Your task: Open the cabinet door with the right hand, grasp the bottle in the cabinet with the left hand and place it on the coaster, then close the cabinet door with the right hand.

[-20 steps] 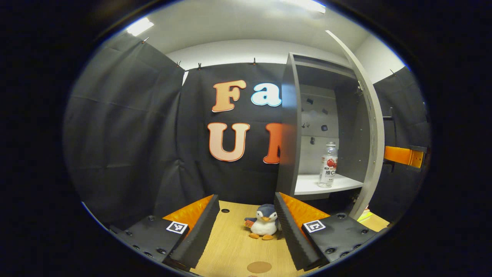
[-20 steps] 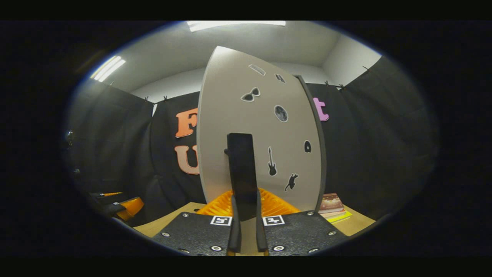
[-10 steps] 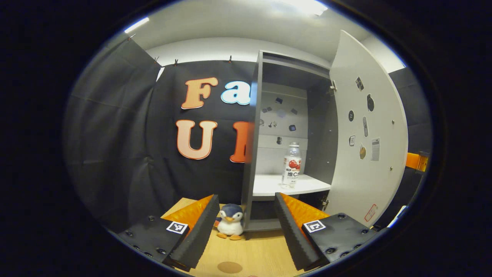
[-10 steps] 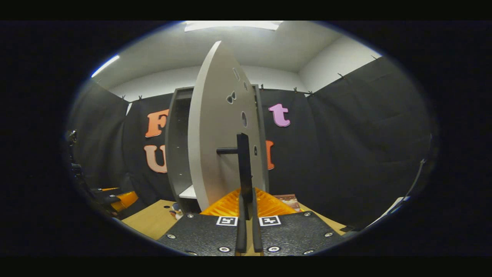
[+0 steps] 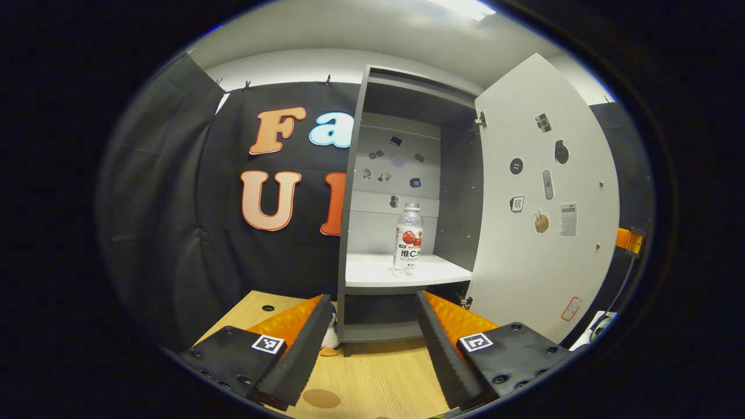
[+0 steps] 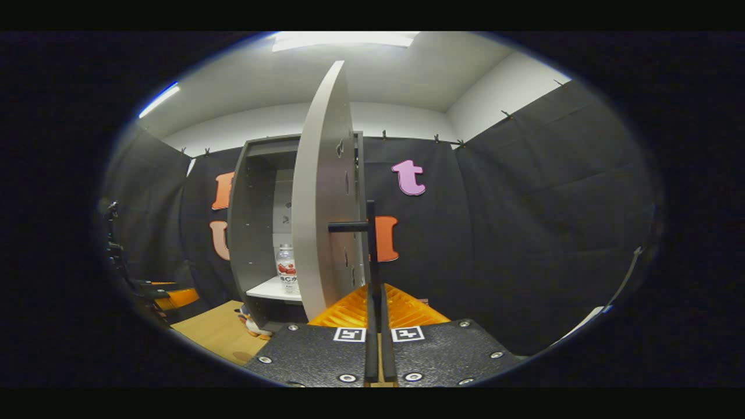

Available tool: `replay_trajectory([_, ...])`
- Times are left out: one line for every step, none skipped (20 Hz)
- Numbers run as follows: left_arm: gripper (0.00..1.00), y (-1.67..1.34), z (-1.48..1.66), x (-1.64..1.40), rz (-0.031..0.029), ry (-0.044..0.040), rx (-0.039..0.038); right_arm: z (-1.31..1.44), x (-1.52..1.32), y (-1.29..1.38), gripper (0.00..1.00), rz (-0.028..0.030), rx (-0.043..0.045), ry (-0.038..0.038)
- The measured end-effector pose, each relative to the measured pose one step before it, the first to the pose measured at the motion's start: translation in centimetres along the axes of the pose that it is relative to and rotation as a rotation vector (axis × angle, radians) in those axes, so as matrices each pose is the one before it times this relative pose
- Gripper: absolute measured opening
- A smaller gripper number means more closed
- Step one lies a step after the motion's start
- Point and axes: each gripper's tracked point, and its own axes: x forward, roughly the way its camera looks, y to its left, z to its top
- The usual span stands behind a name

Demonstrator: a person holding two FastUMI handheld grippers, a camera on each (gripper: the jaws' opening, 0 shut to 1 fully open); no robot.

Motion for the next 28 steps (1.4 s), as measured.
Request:
replay_trajectory([0.92,-0.277,0.107,-0.022,-0.00052,-0.00161,0.00151,-0.032,0.104,-0.463,0.10,0.00531,-0.00028,0.00161])
replay_trajectory([0.93,-0.256,0.120,-0.040,-0.00021,-0.00282,0.00199,-0.145,-0.009,-0.259,0.02,-0.00247,0.00294,0.00548])
replay_trajectory([0.94,-0.331,0.197,-0.099,-0.00214,-0.00363,0.00336,0.048,-0.110,-0.154,0.01,-0.00273,0.00142,0.00645])
replay_trajectory([0.94,-0.314,0.242,0.091,-0.00283,-0.00282,0.00508,-0.049,-0.314,-0.366,0.00,-0.01178,-0.00687,0.00180])
replay_trajectory([0.94,-0.261,0.123,0.113,-0.00193,-0.00086,0.00568,0.146,-0.406,-0.442,0.02,-0.01831,-0.01559,-0.00122])
replay_trajectory([0.94,-0.249,0.054,0.227,-0.00221,-0.00106,0.00292,0.197,-0.428,-0.602,0.05,-0.02263,-0.01434,-0.00392])
replay_trajectory([0.94,-0.215,0.014,0.225,-0.00535,0.00131,0.00272,0.191,-0.439,-0.533,0.07,-0.02143,-0.01110,-0.00644])
replay_trajectory([0.94,-0.292,-0.051,0.119,-0.00316,0.00089,-0.00007,0.201,-0.418,-0.403,0.08,-0.01261,-0.00418,-0.00115])
replay_trajectory([0.94,-0.242,-0.034,0.198,-0.00637,0.00201,-0.00327,0.137,-0.527,0.055,0.10,0.00039,0.00420,0.00148])
replay_trajectory([0.94,-0.232,0.037,0.288,-0.00749,-0.00147,-0.00616,0.189,-0.607,0.321,0.11,0.01048,0.01056,-0.00048])
replay_trajectory([0.94,-0.233,0.125,0.204,-0.00767,0.00163,-0.00578,0.218,-0.278,0.228,0.19,0.00067,0.00585,0.00063])
replay_trajectory([0.94,-0.205,-0.103,0.463,-0.00827,0.00222,-0.00361,0.120,-0.423,-0.067,0.12,-0.00966,-0.00284,0.00116])
replay_trajectory([0.94,-0.103,0.095,0.416,-0.00754,-0.00200,-0.00339,0.239,-0.596,0.043,0.12,-0.00506,-0.00647,-0.00496])
replay_trajectory([0.94,-0.188,-0.015,0.845,-0.01151,0.00060,-0.00163,0.385,-0.504,0.268,0.12,-0.00598,-0.00212,-0.01037])
replay_trajectory([0.94,-0.121,-0.016,0.733,-0.01068,0.00237,-0.00108,0.444,-0.470,0.710,0.13,0.00713,0.00064,-0.01028])
replay_trajectory([0.94,-0.037,0.039,0.913,-0.00935,-0.00076,-0.00398,0.294,-0.550,0.746,0.19,-0.00117,-0.00284,-0.00956])
replay_trajectory([0.94,-0.115,0.009,0.923,-0.01014,-0.00185,-0.00800,0.306,-0.184,0.435,0.19,-0.00476,-0.00417,-0.00852])
replay_trajectory([0.94,-0.105,-0.071,1.091,-0.01193,0.00081,-0.01075,0.029,-0.120,0.651,0.20,0.00258,-0.00158,-0.00251])
replay_trajectory([0.94,-0.005,-0.035,1.036,-0.01532,0.00040,-0.01052,-0.195,0.014,0.938,0.20,0.00682,0.00068,0.00365])
replay_trajectory([0.93,-0.247,-0.255,1.125,-0.01325,0.00230,-0.00861,-0.253,0.190,0.951,0.21,0.00562,-0.00273,-0.00028])
replay_trajectory([0.94,0.197,-0.060,1.438,-0.01252,0.00483,-0.00663,-0.211,0.171,0.835,0.25,0.00687,-0.00434,0.00117])
replay_trajectory([0.94,-0.032,-0.140,1.247,-0.01134,0.00521,-0.00281,-0.257,0.402,1.138,0.28,0.01089,-0.00377,0.00428])
replay_trajectory([0.94,0.262,-0.039,1.312,-0.00703,0.00259,-0.00109,-0.330,0.712,1.123,0.27,0.01354,-0.00405,0.00633])
replay_trajectory([0.94,0.220,-0.121,1.308,-0.00745,0.00052,0.00039,-0.349,0.688,1.268,0.33,0.01727,-0.00962,0.00000])
replay_trajectory([0.94,0.271,-0.141,1.145,-0.00712,0.00545,0.00287,-0.267,1.042,0.922,0.38,0.00639,-0.01452,0.00249])
replay_trajectory([0.94,0.455,-0.051,1.358,-0.00363,0.00501,0.00357,-0.326,0.955,0.796,0.41,-0.00302,-0.01401,0.00197])
replay_trajectory([0.94,0.288,-0.042,1.100,-0.00861,-0.00102,0.00003,-0.146,1.005,0.783,0.45,-0.00220,-0.00891,-0.00314])
replay_trajectory([0.93,0.221,-0.035,1.374,-0.01380,0.00172,0.00245,-0.089,0.836,0.877,0.46,0.00245,-0.00069,-0.00308])
